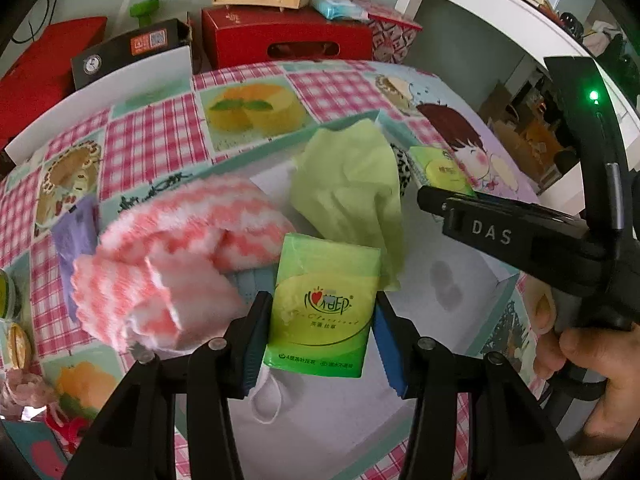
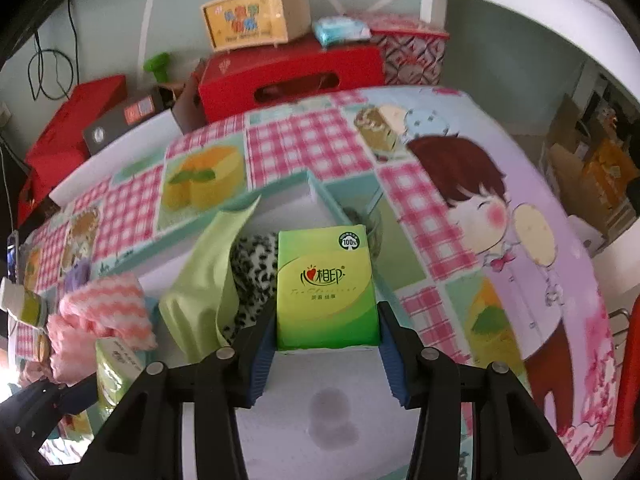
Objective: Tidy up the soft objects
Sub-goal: 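Lower the tissue pack into the tray and open the left tool while the right tool releases its pack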
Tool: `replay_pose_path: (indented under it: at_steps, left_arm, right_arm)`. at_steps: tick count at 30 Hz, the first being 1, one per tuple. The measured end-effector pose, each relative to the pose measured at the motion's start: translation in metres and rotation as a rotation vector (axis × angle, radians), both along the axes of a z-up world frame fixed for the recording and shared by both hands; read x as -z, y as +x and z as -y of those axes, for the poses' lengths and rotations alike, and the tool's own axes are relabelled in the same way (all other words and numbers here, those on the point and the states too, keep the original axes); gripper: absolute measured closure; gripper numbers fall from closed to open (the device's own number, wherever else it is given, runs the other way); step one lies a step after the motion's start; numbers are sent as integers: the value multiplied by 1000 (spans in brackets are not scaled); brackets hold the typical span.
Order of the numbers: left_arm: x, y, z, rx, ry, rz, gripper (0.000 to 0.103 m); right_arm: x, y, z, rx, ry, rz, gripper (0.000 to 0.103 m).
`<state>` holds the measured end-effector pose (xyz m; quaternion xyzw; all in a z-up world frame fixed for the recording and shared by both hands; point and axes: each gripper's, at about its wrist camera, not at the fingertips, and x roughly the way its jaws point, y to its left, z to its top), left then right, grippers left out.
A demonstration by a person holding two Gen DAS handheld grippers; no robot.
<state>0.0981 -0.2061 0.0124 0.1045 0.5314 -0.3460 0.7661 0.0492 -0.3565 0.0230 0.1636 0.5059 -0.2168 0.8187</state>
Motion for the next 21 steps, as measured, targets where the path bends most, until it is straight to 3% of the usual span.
replay_pose_path:
  at_steps: [21]
  left_arm:
    - [24, 5, 8, -14, 64, -50, 52]
  right_arm:
    - [26, 9, -5, -10, -29, -119, 52]
